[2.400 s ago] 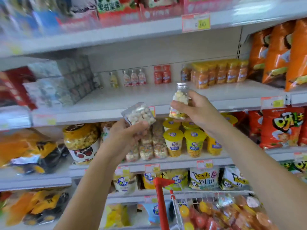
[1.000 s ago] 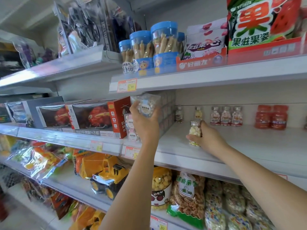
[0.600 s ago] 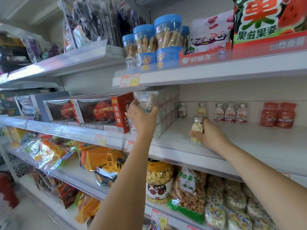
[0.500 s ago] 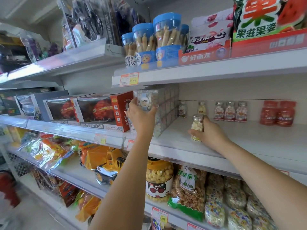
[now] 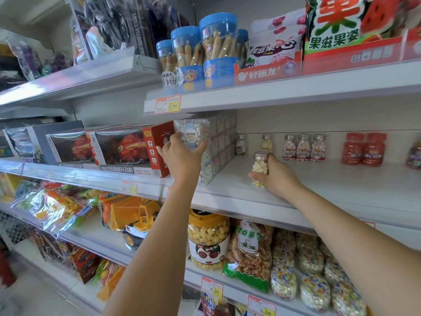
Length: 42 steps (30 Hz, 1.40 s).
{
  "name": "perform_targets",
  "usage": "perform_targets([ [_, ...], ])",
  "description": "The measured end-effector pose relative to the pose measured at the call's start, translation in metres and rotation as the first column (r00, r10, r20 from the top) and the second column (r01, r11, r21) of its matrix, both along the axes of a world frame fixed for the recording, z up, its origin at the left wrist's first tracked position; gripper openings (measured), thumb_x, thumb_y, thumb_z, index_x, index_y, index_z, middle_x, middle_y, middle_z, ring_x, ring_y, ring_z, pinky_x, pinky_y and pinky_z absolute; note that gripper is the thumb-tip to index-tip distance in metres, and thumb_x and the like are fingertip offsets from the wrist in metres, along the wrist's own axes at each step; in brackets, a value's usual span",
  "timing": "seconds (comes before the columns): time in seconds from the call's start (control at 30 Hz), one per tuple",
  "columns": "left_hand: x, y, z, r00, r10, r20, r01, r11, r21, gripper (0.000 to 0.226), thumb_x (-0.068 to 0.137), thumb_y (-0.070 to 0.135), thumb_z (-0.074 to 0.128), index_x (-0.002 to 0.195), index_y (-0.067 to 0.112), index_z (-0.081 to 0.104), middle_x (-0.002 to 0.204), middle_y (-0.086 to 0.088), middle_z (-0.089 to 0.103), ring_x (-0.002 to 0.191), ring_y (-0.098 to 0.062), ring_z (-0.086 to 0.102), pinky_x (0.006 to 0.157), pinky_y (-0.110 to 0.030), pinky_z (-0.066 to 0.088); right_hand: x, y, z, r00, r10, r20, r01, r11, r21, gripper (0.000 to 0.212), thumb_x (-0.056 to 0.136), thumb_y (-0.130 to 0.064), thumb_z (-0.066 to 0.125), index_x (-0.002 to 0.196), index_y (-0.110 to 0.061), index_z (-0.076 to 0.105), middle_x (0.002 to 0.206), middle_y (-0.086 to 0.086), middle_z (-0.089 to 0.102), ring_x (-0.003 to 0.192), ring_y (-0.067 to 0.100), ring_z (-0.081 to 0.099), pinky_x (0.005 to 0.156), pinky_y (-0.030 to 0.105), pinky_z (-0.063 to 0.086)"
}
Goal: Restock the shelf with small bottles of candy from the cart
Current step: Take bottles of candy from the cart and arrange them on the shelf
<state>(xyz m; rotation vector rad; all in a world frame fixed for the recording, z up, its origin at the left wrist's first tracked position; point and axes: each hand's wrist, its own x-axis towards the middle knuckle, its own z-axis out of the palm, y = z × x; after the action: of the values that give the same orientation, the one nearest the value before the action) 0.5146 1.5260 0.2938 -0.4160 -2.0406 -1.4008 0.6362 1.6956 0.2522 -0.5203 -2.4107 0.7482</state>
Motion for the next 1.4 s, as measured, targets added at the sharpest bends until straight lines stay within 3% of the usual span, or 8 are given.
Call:
perform_targets([
  [0.27, 0.022, 0.002, -0.005, 0.999, -0.015, 0.035, 0.017, 0.997, -0.076, 0.084, 0.084, 0.048, 0.064, 0.146, 0.008, 0.023, 0.153, -0.008, 0.023, 0.143, -0.023, 0.013, 0.119, -0.041, 0.012, 0.001, 0.003, -0.001, 0.999, 0.004, -0.051, -0.010, 0.994, -0.106, 0.048, 0.081, -0.038, 0.072, 0.118, -0.013, 0.057, 0.116, 0.005, 0.064, 0.098, 0.018, 0.058, 0.079, 0.024, 0.042],
  [0.37, 0.069, 0.008, -0.026, 0.979, -0.110, -0.170, 0.137, 0.978, 0.159, 0.047, 0.089, 0.024, 0.061, 0.132, 0.015, 0.042, 0.142, -0.001, 0.030, 0.133, -0.006, 0.021, 0.110, -0.018, 0.020, 0.003, 0.005, 0.001, 1.000, -0.010, -0.020, 0.008, 0.993, -0.114, 0.052, 0.076, -0.034, 0.078, 0.118, -0.010, 0.057, 0.116, 0.006, 0.064, 0.098, 0.019, 0.057, 0.080, 0.026, 0.043],
  [0.43, 0.092, 0.017, -0.037, 0.930, -0.271, -0.246, 0.305, 0.946, 0.111, 0.023, 0.089, 0.011, 0.056, 0.111, 0.017, 0.055, 0.117, 0.005, 0.046, 0.110, 0.007, 0.038, 0.095, -0.007, 0.029, 0.004, 0.009, 0.005, 0.999, -0.040, 0.034, 0.043, 0.996, -0.079, 0.068, 0.073, -0.033, 0.080, 0.127, -0.008, 0.048, 0.120, 0.007, 0.060, 0.105, 0.024, 0.057, 0.083, 0.029, 0.044],
  [0.57, 0.086, 0.047, -0.038, 0.819, -0.568, 0.081, 0.571, 0.792, -0.216, 0.018, 0.093, 0.013, 0.051, 0.103, 0.015, 0.066, 0.101, 0.005, 0.063, 0.088, -0.006, 0.056, 0.079, -0.020, 0.046, 0.007, 0.022, 0.024, 0.997, -0.039, 0.070, 0.040, 0.999, -0.012, 0.087, 0.068, -0.033, 0.084, 0.135, -0.013, 0.031, 0.115, 0.004, 0.055, 0.096, 0.023, 0.054, 0.072, 0.027, 0.035],
  [0.73, 0.043, 0.090, -0.017, 0.836, -0.506, 0.212, 0.548, 0.776, -0.311, 0.028, 0.089, 0.006, 0.049, 0.110, 0.011, 0.066, 0.107, -0.003, 0.067, 0.097, -0.018, 0.060, 0.073, -0.013, 0.037, 0.000, 0.044, 0.053, 0.973, 0.076, 0.218, -0.141, 0.945, 0.296, 0.052, 0.071, -0.026, 0.082, 0.118, -0.022, 0.061, 0.114, 0.000, 0.060, 0.102, 0.017, 0.055, 0.068, 0.022, 0.034],
  [0.9, -0.001, 0.145, -0.001, 0.815, -0.457, 0.356, 0.569, 0.751, -0.336, 0.043, 0.089, 0.008, 0.053, 0.132, 0.007, 0.052, 0.131, -0.010, 0.056, 0.119, -0.025, 0.054, 0.092, -0.024, 0.042, -0.017, 0.073, 0.080, 0.999, 0.018, 0.043, -0.031, 0.944, 0.330, 0.044, 0.075, -0.016, 0.079, 0.116, -0.016, 0.065, 0.111, 0.003, 0.063, 0.100, 0.019, 0.057, 0.067, 0.018, 0.037],
  [1.3, -0.047, 0.204, -0.014, 0.848, -0.398, 0.350, 0.529, 0.587, -0.613, 0.061, 0.085, 0.033, 0.069, 0.127, -0.005, 0.049, 0.129, -0.020, 0.053, 0.118, -0.032, 0.052, 0.091, -0.033, 0.043, -0.064, 0.123, 0.085, 0.982, -0.110, 0.154, 0.009, 0.841, 0.541, 0.045, 0.067, -0.024, 0.085, 0.105, -0.016, 0.061, 0.105, 0.002, 0.064, 0.104, 0.022, 0.053, 0.084, 0.030, 0.036],
  [1.4, -0.062, 0.211, -0.022, 0.831, -0.423, 0.362, 0.555, 0.595, -0.581, 0.051, 0.080, 0.037, 0.073, 0.108, -0.002, 0.055, 0.113, -0.019, 0.062, 0.103, -0.030, 0.059, 0.070, -0.028, 0.042, -0.073, 0.130, 0.080, 0.976, -0.106, 0.190, -0.020, 0.826, 0.564, 0.054, 0.062, -0.033, 0.086, 0.106, -0.018, 0.060, 0.107, 0.003, 0.061, 0.107, 0.024, 0.047, 0.089, 0.033, 0.031],
])
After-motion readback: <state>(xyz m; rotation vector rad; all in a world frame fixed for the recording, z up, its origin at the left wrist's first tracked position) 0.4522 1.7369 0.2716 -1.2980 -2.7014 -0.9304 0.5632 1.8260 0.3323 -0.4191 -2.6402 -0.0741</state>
